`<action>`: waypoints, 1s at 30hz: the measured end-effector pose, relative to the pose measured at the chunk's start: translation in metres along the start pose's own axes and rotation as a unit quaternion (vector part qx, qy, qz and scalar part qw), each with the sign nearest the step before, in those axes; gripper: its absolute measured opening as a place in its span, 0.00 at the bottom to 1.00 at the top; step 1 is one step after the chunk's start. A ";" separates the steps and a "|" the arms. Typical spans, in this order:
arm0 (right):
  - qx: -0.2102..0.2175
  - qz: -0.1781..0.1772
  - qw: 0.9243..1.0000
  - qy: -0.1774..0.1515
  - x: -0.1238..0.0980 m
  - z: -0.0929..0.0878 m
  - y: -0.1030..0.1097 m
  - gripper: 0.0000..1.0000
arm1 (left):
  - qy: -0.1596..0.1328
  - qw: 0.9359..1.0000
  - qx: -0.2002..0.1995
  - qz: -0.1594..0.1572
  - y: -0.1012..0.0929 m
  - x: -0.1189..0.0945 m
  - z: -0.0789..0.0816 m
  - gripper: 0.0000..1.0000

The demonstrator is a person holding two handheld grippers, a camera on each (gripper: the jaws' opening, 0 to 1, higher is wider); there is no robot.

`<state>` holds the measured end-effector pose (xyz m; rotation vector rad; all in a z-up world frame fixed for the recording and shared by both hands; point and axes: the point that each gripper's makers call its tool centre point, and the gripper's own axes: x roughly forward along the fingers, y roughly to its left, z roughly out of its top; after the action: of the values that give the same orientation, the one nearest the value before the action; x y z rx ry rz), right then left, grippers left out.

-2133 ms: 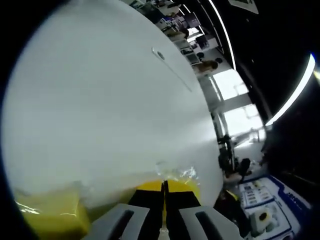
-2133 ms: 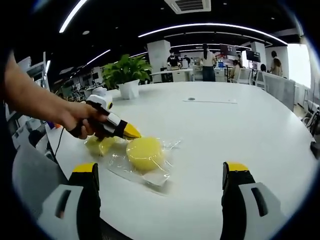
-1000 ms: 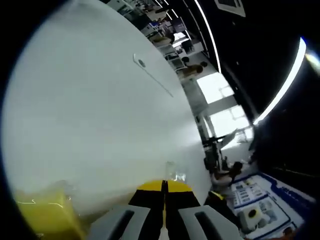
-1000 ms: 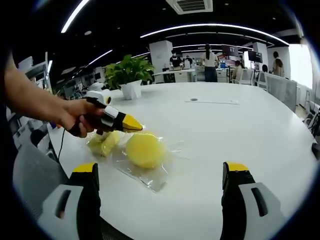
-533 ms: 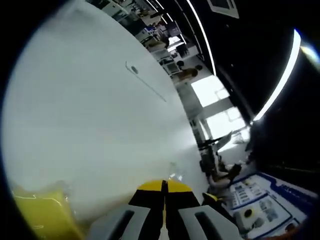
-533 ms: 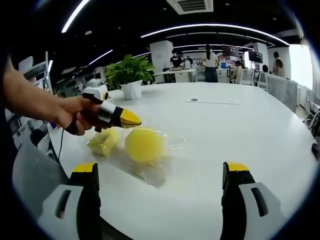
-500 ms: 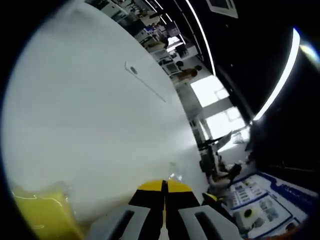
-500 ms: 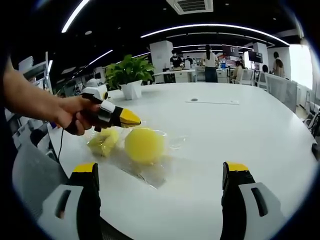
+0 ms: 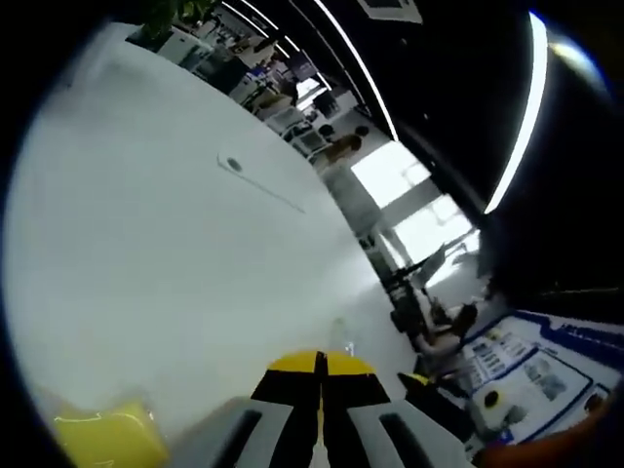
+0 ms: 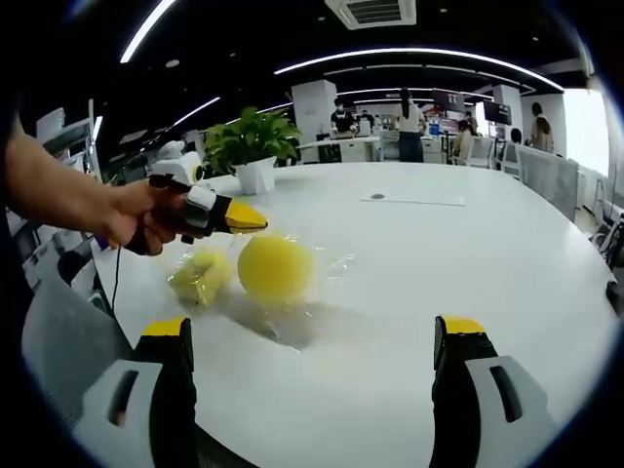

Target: Compare the silicone blocks by pressing each to a similar depth, holding the contact briefly, and releasing to observe deformation and rebound differences across the visible hardness samples.

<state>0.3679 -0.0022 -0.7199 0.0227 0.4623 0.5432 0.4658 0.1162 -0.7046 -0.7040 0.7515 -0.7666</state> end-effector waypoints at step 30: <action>-0.008 -0.006 1.000 0.002 -0.001 0.000 -0.001 0.96 | -0.038 0.996 0.077 -0.031 -0.035 -0.045 0.035 0.00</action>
<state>0.3671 -0.0035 -0.7197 0.0029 0.4612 0.5361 0.4590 0.1434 -0.6441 -0.6154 0.5961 -0.8404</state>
